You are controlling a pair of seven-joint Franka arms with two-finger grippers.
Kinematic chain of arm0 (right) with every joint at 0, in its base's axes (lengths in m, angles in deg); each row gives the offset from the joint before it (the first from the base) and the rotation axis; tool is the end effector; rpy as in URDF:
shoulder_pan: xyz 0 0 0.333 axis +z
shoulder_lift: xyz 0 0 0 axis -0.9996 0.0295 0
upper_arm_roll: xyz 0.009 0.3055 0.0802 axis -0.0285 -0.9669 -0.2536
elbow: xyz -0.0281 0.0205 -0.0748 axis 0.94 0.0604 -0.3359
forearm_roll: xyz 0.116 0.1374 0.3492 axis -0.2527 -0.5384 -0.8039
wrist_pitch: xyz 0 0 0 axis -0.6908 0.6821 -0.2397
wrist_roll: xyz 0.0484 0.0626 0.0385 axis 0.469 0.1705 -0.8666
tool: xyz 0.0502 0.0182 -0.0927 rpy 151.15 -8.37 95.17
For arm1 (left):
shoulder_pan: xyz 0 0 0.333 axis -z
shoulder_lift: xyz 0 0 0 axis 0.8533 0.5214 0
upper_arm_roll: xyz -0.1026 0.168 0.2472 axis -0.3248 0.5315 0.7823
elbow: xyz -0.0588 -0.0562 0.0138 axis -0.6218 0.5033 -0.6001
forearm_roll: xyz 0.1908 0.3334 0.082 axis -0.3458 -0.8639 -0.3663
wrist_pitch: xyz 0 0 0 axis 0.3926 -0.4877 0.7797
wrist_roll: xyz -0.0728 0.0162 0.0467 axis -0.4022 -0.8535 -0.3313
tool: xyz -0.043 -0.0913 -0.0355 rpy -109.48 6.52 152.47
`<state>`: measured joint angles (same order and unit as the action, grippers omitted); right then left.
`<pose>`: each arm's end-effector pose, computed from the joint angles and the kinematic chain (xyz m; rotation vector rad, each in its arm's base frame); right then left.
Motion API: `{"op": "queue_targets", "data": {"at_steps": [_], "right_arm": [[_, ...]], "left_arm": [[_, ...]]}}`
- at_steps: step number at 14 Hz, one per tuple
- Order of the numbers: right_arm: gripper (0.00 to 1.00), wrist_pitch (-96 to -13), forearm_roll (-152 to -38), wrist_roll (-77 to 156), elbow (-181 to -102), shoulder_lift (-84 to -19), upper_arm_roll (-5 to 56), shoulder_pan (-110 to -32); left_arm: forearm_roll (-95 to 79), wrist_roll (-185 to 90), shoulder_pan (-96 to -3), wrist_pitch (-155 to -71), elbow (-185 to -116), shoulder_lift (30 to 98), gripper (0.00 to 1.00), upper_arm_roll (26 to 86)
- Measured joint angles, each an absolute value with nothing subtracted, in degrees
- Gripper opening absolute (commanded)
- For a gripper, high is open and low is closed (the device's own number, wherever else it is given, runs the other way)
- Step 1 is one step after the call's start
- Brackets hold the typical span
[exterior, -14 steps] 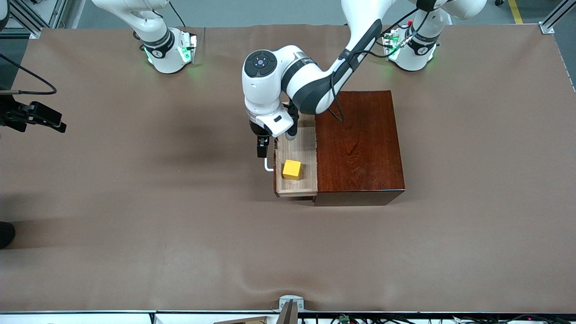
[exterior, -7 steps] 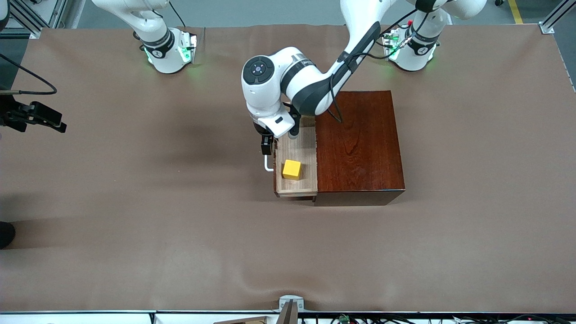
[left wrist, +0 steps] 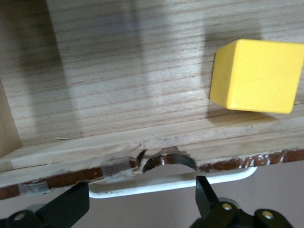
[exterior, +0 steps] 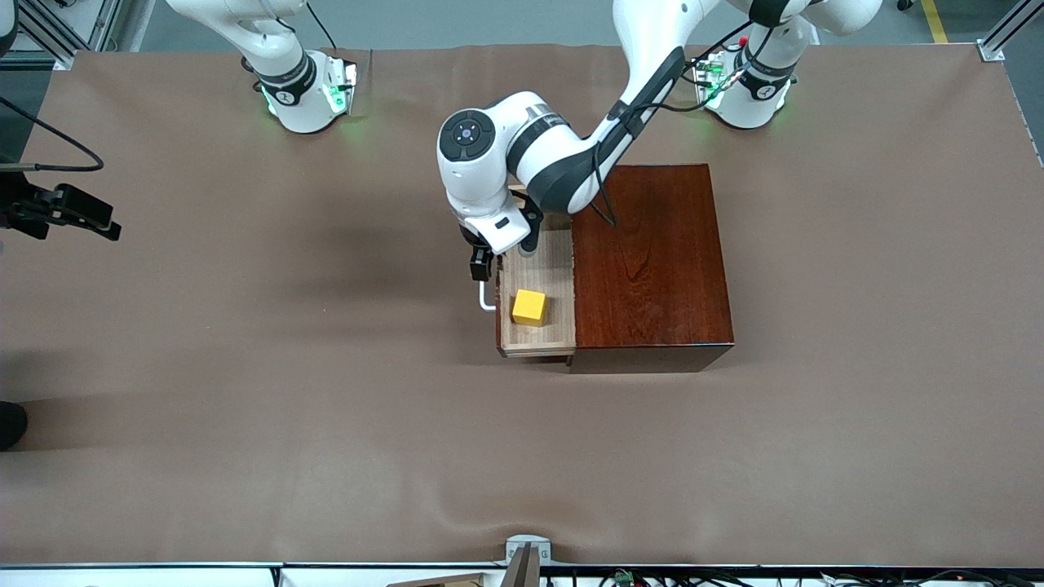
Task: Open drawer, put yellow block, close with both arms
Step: 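Position the left gripper against the drawer front beside the handle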
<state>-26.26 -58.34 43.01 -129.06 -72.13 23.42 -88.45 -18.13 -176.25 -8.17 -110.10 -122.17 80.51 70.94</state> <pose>0.5659 -0.0307 0.6213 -3.1390 0.0524 0.0575 0.4505 -0.5957 0.3301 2.3730 2.0456 -0.0309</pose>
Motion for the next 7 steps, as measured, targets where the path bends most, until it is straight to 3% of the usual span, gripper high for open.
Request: {"op": "queue_targets", "data": {"at_steps": [7], "right_arm": [[1.00,-26.3,-58.3,43.0,-129.1,-72.1,23.3,-88.4]], "left_arm": [[-17.6,-176.3,-8.5,-110.1,-122.2,80.6,1.00,71.0]]}}
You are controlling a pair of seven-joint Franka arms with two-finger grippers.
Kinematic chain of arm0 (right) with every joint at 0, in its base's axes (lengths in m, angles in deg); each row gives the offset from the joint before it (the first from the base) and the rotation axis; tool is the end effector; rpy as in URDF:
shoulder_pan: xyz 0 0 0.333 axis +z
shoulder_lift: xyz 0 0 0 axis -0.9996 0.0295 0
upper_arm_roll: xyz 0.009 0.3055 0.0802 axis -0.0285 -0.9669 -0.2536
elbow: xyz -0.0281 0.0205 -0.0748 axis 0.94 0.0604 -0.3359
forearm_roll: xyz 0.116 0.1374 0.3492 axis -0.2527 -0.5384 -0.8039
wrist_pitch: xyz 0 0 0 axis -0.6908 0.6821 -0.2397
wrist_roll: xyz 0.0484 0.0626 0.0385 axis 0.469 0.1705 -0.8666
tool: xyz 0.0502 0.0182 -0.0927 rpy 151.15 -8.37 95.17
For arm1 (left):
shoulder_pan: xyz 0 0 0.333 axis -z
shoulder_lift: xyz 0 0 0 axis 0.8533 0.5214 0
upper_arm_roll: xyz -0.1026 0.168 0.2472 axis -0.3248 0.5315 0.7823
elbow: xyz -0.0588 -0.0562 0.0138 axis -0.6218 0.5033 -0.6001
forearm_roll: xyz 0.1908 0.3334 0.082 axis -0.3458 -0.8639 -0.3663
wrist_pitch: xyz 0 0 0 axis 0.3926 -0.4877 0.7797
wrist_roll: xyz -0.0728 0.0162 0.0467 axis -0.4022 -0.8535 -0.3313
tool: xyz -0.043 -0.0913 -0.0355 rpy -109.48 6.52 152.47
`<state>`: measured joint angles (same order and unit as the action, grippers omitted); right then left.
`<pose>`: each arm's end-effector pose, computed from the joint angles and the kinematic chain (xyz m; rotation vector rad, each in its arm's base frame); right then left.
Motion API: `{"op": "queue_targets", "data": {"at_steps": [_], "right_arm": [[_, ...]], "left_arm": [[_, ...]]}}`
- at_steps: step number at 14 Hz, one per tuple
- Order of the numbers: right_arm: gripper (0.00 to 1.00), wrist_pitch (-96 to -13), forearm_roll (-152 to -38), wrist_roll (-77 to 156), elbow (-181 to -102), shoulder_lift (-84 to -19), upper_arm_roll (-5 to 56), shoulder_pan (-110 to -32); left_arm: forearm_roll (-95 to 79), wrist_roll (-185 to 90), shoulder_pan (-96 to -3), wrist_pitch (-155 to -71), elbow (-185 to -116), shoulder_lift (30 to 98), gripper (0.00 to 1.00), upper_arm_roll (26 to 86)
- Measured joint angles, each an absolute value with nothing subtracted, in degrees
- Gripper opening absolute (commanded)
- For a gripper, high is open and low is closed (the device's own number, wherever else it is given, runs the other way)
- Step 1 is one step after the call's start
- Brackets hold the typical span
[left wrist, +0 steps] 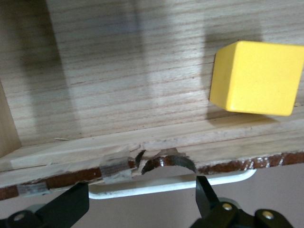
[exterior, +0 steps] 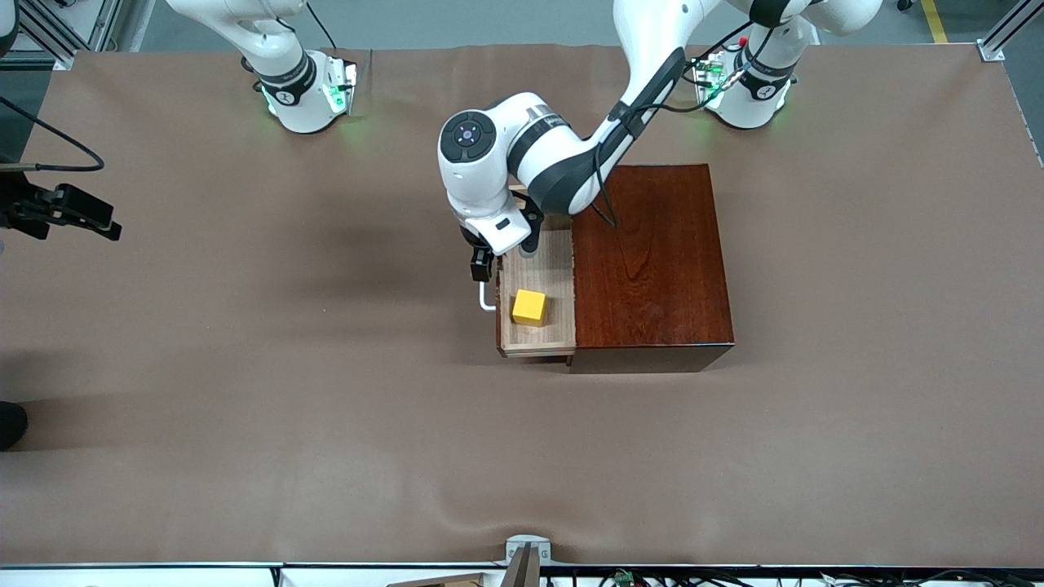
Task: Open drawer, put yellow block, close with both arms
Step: 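Position the left gripper against the drawer front beside the handle, then push the drawer into the box with the left gripper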
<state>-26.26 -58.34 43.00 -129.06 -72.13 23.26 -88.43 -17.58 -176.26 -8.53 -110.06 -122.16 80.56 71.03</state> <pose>0.5660 -0.0290 0.6213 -3.1390 0.0472 0.0575 0.4544 -0.5926 0.3294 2.3626 2.0603 -0.0429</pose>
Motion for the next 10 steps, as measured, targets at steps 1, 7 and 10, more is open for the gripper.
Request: {"op": "queue_targets", "data": {"at_steps": [1,7,10], "right_arm": [[1.00,-26.3,-58.3,43.0,-129.1,-72.1,23.2,-88.4],[1.00,-26.3,-58.3,43.0,-129.1,-72.1,23.2,-88.4],[1.00,-26.3,-58.3,43.0,-129.1,-72.1,23.2,-88.4]], "left_arm": [[-17.3,-176.3,-8.7,-110.0,-122.1,80.6,1.00,71.0],[-17.0,-176.6,-9.3,-105.9,-121.7,80.7,1.00,71.1],[-17.0,-176.4,-9.8,-103.0,-121.6,80.7,1.00,71.3]]}}
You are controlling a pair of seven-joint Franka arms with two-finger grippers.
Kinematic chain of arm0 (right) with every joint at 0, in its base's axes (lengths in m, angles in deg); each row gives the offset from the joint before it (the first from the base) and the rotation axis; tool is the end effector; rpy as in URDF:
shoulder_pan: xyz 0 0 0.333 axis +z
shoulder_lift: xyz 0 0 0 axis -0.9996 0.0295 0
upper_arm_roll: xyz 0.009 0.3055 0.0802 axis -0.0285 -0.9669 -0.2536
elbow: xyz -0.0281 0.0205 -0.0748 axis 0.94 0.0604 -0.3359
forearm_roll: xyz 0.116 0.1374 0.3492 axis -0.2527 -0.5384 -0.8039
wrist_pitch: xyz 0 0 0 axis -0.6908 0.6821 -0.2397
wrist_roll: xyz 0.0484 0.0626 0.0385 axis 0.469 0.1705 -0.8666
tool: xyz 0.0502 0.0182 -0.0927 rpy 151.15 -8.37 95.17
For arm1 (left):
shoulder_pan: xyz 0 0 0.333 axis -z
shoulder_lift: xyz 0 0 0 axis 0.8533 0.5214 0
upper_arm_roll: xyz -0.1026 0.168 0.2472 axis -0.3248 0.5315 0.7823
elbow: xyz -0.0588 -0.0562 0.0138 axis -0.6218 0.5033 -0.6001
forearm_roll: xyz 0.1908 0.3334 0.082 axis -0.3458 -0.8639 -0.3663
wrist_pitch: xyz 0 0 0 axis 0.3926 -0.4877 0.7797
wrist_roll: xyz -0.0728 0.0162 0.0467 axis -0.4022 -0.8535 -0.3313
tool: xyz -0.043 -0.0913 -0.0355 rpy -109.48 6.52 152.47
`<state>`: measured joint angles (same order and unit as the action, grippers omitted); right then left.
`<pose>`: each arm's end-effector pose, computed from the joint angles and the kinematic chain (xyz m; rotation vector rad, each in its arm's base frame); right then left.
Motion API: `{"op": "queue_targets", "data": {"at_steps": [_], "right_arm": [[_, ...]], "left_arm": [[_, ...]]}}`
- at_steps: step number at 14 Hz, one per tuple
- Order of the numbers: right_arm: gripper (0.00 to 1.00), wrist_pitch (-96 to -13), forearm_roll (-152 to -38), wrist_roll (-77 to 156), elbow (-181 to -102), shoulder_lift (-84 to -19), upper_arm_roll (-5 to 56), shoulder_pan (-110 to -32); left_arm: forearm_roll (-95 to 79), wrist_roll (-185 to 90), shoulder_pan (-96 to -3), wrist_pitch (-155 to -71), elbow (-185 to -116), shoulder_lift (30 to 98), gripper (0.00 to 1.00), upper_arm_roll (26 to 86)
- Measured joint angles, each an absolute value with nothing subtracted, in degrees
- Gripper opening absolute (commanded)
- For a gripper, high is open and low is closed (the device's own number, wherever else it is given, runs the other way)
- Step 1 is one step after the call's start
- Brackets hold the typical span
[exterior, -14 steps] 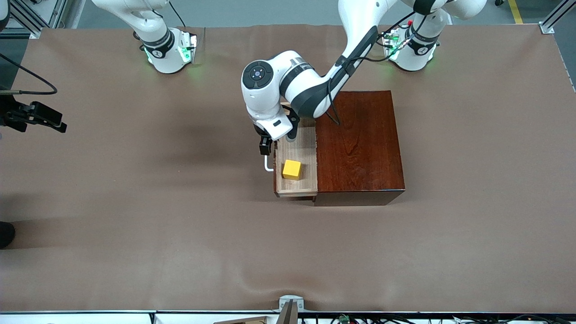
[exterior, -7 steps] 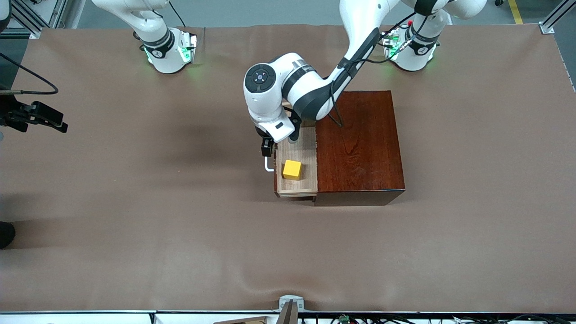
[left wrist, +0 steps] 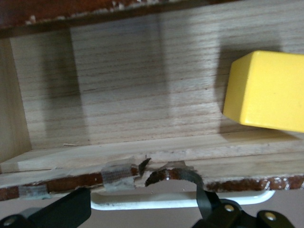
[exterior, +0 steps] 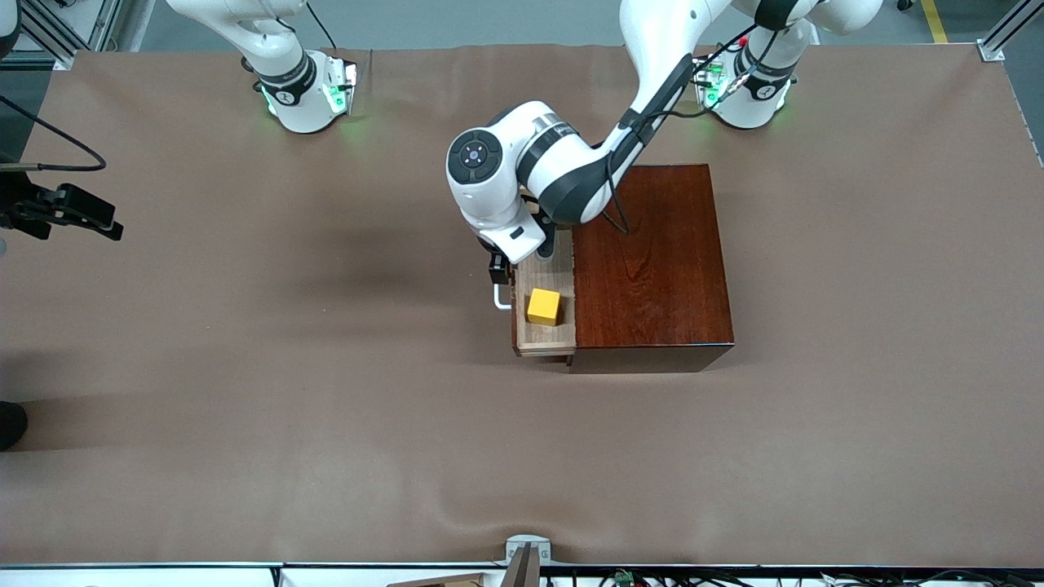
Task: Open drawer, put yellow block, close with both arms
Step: 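Push the drawer into the box with the left gripper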
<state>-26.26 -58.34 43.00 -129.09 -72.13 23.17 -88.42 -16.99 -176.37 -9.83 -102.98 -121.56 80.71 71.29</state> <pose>0.5660 -0.0280 0.6211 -3.1389 0.0445 0.0584 0.4617 -0.5719 0.3221 -2.2547 -2.0272 0.0414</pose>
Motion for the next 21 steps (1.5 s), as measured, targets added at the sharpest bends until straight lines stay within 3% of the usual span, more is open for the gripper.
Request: {"op": "queue_targets", "data": {"at_steps": [21], "right_arm": [[1.00,-26.7,-58.3,43.0,-129.1,-72.1,23.1,-88.4]], "left_arm": [[-25.2,-175.4,-9.7,-85.2,-120.3,80.7,1.00,73.7]]}}
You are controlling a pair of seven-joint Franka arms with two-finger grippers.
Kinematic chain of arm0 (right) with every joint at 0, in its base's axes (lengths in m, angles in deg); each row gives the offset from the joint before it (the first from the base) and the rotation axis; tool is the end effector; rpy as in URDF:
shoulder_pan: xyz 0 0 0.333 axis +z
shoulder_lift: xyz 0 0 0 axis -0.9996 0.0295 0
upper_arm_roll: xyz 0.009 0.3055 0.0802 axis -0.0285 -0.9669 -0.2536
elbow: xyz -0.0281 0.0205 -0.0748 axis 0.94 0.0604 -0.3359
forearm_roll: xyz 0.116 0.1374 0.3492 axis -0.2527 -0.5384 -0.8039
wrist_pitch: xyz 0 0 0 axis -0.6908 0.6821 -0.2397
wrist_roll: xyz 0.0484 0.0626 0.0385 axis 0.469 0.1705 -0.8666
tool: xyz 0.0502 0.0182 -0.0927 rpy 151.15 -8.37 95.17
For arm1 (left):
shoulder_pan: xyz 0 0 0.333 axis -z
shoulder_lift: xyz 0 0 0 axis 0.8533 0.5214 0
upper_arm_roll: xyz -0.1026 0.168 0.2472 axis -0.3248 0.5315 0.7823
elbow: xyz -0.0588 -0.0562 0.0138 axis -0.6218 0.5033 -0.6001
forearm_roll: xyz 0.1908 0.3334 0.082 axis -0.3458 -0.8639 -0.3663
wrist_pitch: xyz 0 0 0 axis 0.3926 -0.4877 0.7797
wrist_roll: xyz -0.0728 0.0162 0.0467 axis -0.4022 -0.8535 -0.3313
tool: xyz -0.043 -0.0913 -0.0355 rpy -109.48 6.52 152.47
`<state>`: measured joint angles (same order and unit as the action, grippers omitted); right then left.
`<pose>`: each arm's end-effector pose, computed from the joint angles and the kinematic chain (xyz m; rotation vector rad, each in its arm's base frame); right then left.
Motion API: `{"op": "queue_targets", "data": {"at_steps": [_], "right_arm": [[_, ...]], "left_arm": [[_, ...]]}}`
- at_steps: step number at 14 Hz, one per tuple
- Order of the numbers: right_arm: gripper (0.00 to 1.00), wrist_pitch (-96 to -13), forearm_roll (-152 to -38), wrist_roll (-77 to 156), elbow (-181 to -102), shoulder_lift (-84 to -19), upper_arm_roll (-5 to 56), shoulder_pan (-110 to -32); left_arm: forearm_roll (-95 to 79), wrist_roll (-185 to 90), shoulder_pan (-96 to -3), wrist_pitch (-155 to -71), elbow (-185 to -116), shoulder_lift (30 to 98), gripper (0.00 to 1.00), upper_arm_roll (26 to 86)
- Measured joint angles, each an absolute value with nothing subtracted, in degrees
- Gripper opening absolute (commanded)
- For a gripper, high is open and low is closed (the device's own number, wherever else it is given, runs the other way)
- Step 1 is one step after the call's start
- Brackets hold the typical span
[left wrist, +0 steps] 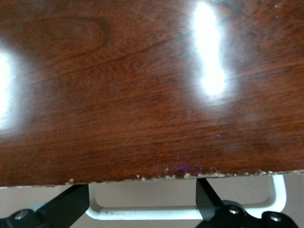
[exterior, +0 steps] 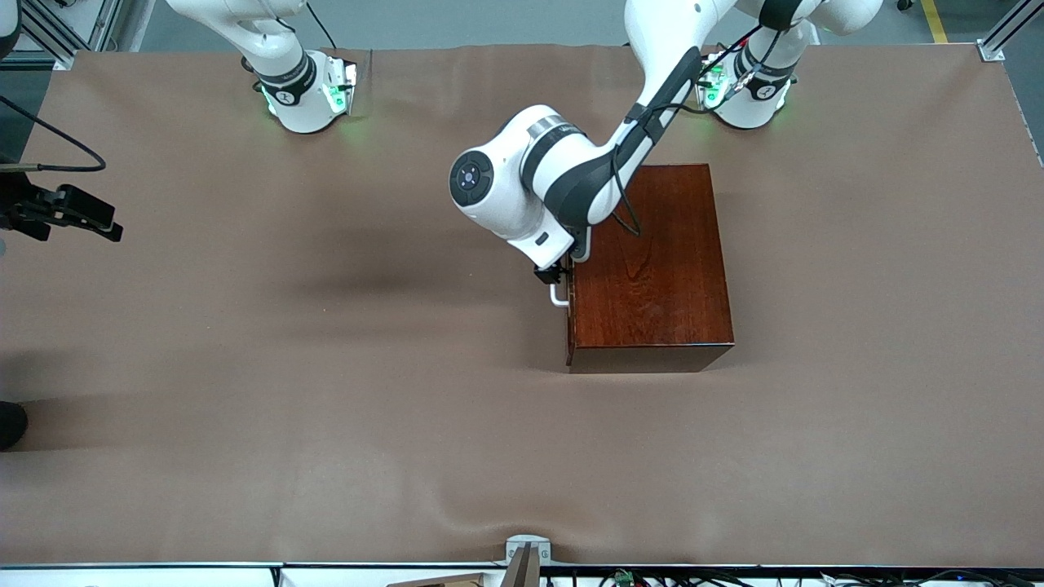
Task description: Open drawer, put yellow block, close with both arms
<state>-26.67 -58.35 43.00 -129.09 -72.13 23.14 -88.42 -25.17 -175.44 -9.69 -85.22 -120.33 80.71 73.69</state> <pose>0.5668 -0.0278 0.6217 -3.1392 0.0436 0.0471 0.4676 -0.5222 0.3140 -2.0517 -1.8202 -0.2077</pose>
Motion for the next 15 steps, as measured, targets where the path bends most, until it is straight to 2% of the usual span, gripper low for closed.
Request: {"op": "queue_targets", "data": {"at_steps": [9,15], "right_arm": [[1.00,-27.3,-58.3,43.0,-129.1,-72.1,23.2,-88.4],[1.00,-27.3,-58.3,43.0,-129.1,-72.1,23.2,-88.4]], "left_arm": [[-25.2,-175.4,-8.3,-83.4,-117.1,79.6,1.00,74.1],[-25.2,-174.4,-9.4,-82.8,-115.6,70.5,1.00,74.6]]}}
